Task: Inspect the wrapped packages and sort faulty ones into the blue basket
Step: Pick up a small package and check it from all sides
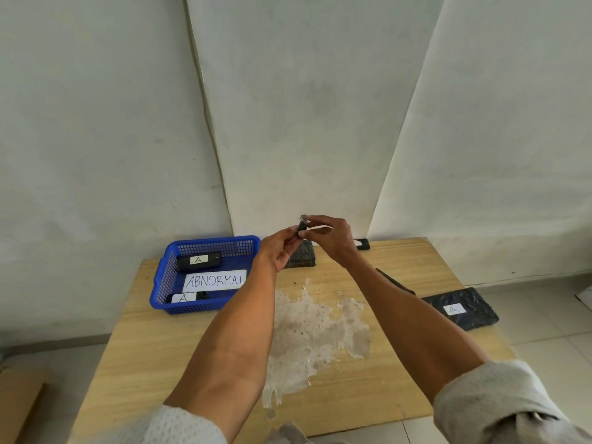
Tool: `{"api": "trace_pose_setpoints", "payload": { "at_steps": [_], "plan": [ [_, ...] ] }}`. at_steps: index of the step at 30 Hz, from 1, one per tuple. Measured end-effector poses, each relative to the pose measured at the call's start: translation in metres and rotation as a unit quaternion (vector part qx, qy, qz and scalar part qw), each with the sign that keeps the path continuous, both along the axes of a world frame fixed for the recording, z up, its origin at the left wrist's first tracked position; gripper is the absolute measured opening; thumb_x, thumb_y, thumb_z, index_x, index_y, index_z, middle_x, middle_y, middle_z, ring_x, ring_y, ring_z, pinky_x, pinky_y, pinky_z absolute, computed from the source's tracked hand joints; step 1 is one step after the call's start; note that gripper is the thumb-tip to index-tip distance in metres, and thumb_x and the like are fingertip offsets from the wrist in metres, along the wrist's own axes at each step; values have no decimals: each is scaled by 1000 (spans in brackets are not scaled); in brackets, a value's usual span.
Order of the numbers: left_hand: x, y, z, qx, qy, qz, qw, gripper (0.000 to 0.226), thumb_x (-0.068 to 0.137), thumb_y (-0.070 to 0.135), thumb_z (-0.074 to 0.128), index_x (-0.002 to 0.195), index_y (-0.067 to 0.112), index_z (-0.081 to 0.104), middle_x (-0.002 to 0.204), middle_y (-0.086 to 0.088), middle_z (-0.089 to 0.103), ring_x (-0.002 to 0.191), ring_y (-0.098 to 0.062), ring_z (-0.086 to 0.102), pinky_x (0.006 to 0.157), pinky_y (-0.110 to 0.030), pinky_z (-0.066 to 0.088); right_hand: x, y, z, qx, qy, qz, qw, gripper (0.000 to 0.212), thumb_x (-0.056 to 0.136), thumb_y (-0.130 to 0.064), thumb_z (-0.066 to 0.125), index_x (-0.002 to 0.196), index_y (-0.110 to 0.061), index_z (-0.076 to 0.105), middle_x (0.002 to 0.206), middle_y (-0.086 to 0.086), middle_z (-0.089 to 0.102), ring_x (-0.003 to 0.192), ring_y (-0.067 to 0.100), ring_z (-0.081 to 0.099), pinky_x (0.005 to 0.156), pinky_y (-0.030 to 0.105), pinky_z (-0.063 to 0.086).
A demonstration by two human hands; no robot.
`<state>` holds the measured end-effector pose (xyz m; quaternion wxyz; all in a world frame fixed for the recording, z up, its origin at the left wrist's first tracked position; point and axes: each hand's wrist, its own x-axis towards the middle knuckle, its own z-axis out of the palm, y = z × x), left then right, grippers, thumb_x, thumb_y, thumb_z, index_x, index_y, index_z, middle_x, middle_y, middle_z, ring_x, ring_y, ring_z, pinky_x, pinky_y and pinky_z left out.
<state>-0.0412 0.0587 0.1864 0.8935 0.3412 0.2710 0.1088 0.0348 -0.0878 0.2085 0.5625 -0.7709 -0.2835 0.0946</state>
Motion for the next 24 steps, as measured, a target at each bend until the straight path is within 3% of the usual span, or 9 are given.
{"api": "trace_pose_setpoints", "payload": {
  "at_steps": [4,8,11,14,19,24],
  "plan": [
    [-4,-6,-1,-27,-19,-6,999,27,94,1,61,119,-10,63,115,-22,68,89,-22,74,69,-26,61,-5,-2,-1,-16,-105,-4,994,41,75,-17,89,114,-10,76,104,0,76,80,-5,71,75,11,55],
    [-6,-14,-4,-54,-26,-7,998,13,97,1,57,103,-5,66,101,-17,68,73,-18,75,61,-25,60,-5,-6,-1,-24,-171,10,985,36,75,-12,88,109,-6,77,102,6,75,84,7,74,79,16,58],
    [-8,-19,-2,-46,-39,-10,998,12,97,1,57,104,-2,67,98,-15,69,74,-18,75,64,-26,61,-3,-8,1,-29,-174,24,984,35,76,-11,87,109,-6,77,102,5,76,85,7,74,80,18,59],
    [-10,-18,-2,-3,-49,4,999,19,93,-4,61,109,4,67,99,-14,73,85,-22,74,73,-30,63,-1,-13,4,-33,-107,17,994,28,83,-25,82,108,-13,78,99,-3,78,86,-2,72,79,13,55],
    [-11,-13,2,96,-46,-3,994,38,81,-13,71,114,6,68,110,-12,74,103,-29,71,87,-36,60,-2,-18,16,36,169,-35,984,30,90,-33,75,106,-8,74,95,7,77,88,22,76,65,24,59],
    [-9,-20,10,177,-42,-11,983,35,78,-16,72,107,2,72,97,-8,77,98,-27,73,87,-33,60,0,-19,15,47,267,-77,959,30,84,-39,80,94,-12,75,94,4,78,86,21,76,76,35,63]
  ]
}}
